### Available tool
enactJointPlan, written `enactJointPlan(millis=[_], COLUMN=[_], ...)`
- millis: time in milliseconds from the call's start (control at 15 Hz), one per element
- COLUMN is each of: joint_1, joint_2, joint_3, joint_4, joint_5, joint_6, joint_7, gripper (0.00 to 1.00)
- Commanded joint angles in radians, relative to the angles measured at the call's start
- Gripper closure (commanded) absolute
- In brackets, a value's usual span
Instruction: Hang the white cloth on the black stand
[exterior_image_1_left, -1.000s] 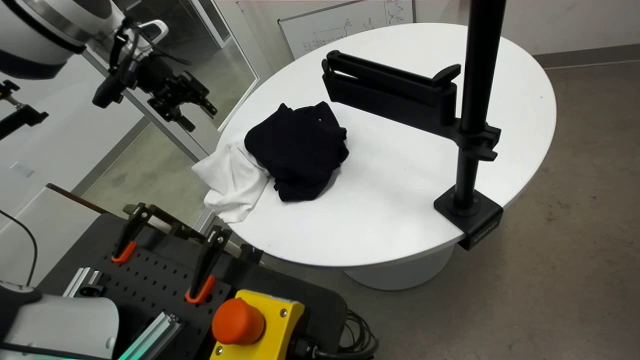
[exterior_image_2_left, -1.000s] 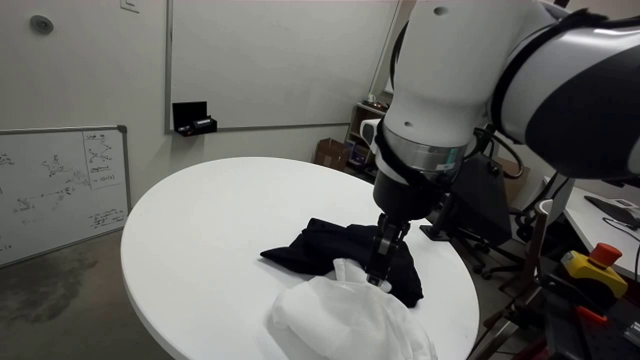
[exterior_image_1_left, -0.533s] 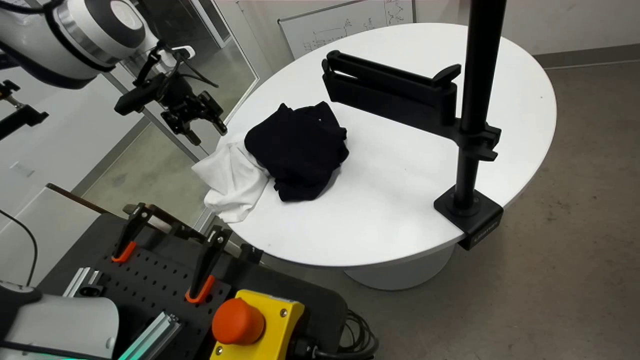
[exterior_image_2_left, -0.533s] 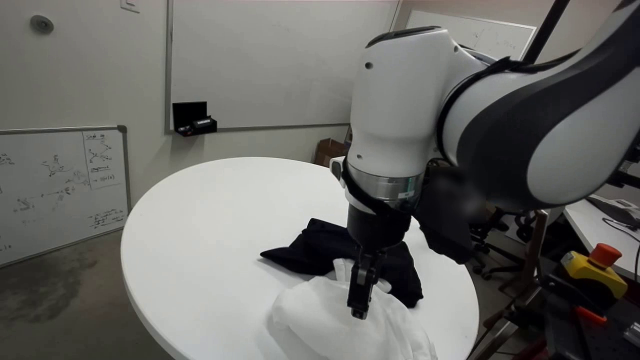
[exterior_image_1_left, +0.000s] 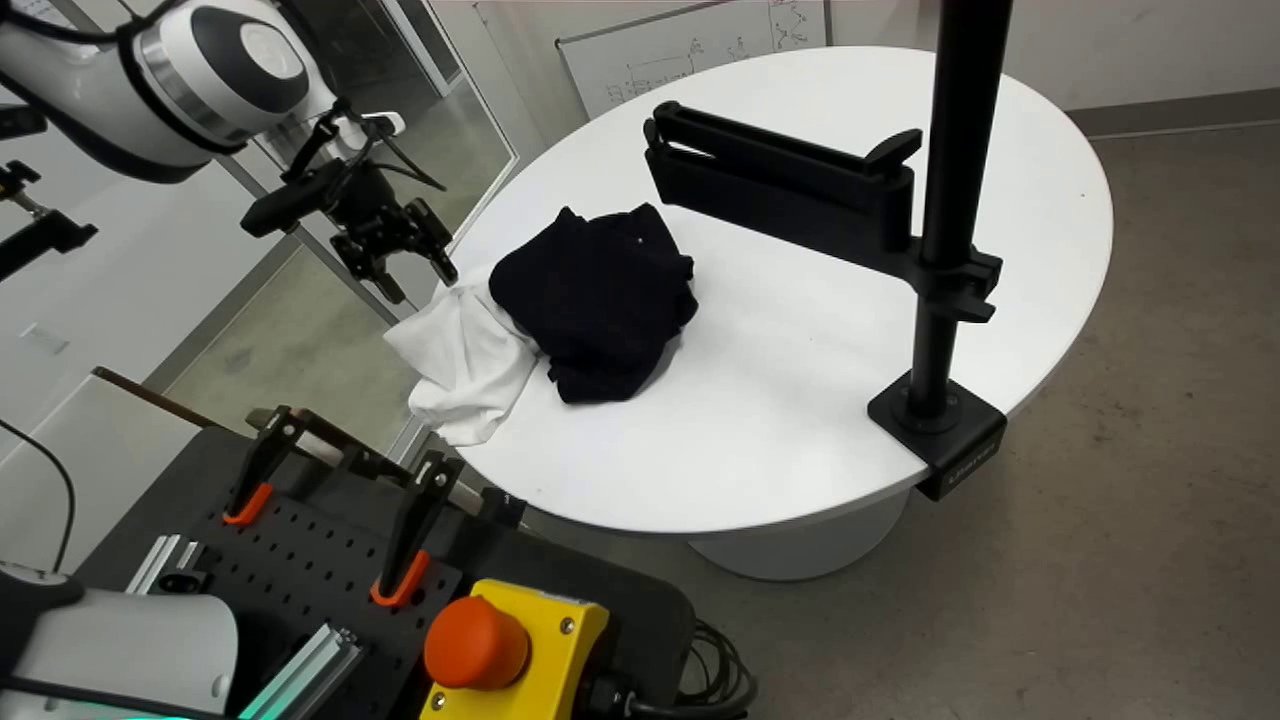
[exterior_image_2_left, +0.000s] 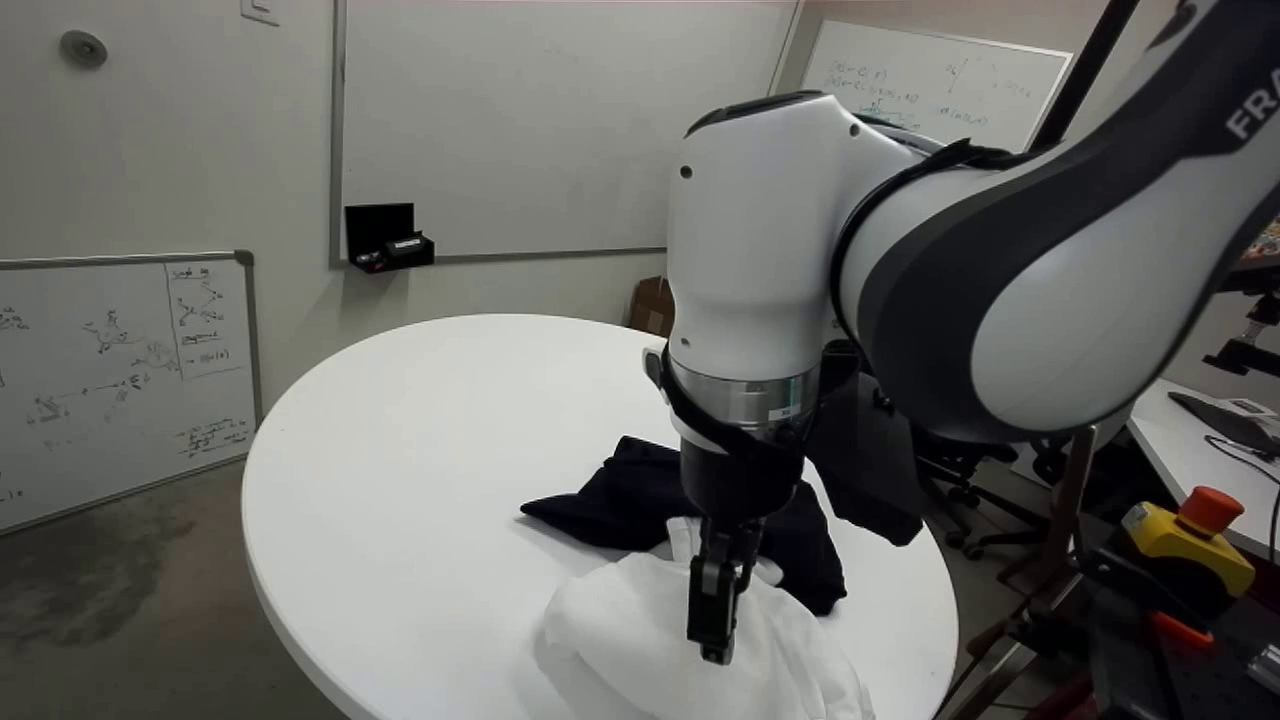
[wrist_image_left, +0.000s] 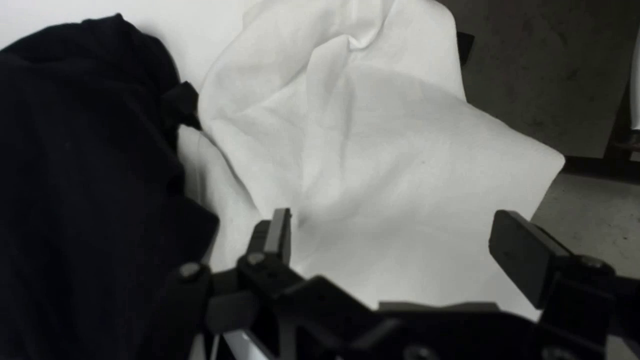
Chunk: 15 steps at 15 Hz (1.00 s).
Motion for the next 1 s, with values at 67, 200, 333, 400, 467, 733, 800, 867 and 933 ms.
enactJointPlan(millis=[67,200,333,400,467,733,800,867,933], joint_1=[0.039,0.04,0.037,0.039,0.038,0.038,0.038,0.037,0.037], joint_2=[-0.012,-0.012,-0.008,-0.005,-0.003,-0.001,-0.001,-0.002,-0.002], joint_3=[-0.041,-0.048,-0.052,-0.055,-0.055,-0.057,-0.057,-0.057,-0.058], joint_4=[0.009,0.006,0.006,0.007,0.009,0.013,0.013,0.013,0.012], joint_5=[0.039,0.038,0.036,0.034,0.035,0.035,0.035,0.034,0.034], joint_6=[-0.07,-0.08,-0.071,-0.07,-0.07,-0.073,-0.073,-0.072,-0.072], joint_7=[0.004,0.007,0.004,0.007,0.006,0.004,0.003,0.001,0.0], gripper=[0.0,0.0,0.07,0.12,0.26,0.61,0.67,0.76,0.82])
